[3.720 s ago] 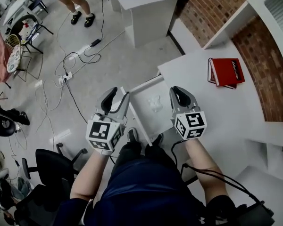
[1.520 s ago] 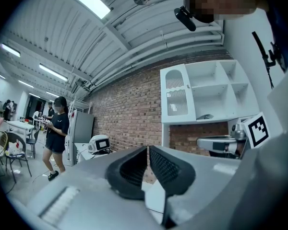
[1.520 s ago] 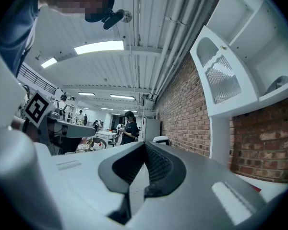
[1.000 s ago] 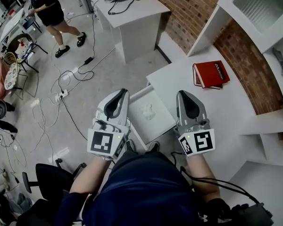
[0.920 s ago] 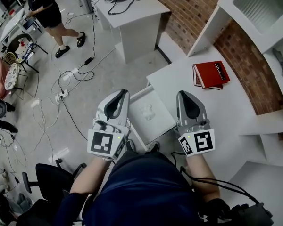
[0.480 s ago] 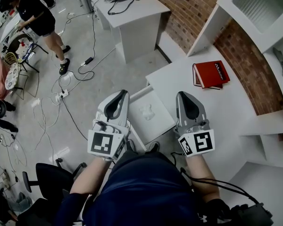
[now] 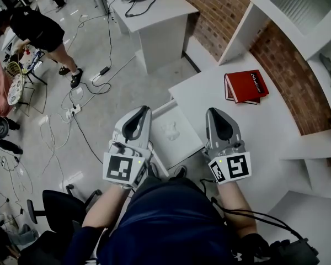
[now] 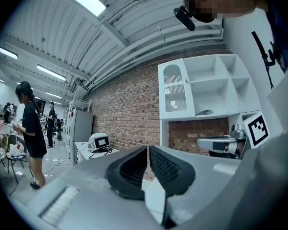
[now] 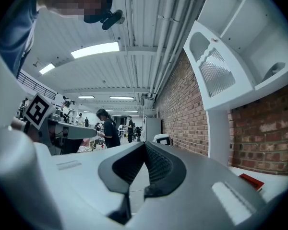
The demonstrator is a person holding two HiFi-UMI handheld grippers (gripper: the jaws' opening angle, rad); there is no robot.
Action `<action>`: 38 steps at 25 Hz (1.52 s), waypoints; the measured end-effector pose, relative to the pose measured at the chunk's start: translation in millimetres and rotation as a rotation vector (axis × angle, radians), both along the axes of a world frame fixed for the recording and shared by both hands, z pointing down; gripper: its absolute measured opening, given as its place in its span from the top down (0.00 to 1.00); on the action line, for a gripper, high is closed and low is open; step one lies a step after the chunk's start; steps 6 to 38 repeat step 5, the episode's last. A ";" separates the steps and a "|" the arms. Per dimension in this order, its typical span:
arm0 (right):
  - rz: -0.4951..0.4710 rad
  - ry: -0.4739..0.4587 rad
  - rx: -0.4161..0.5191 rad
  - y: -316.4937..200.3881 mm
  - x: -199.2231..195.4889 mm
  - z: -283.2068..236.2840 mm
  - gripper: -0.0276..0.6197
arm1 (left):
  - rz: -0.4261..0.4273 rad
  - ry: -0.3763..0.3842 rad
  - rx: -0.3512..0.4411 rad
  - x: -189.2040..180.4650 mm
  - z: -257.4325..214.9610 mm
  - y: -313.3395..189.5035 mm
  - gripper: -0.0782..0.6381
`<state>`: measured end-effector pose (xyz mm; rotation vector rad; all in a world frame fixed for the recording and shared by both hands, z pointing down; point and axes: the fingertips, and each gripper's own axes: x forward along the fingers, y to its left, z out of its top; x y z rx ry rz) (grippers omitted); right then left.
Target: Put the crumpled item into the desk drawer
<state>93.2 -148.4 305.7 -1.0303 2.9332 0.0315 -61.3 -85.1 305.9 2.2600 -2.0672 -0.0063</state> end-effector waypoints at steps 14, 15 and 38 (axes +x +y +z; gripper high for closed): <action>-0.001 -0.005 -0.003 -6.1 12.6 0.5 0.95 | 0.001 -0.005 -0.004 13.0 -0.3 -5.9 0.87; -0.001 -0.005 -0.003 -6.1 12.6 0.5 0.95 | 0.001 -0.005 -0.004 13.0 -0.3 -5.9 0.87; -0.001 -0.005 -0.003 -6.1 12.6 0.5 0.95 | 0.001 -0.005 -0.004 13.0 -0.3 -5.9 0.87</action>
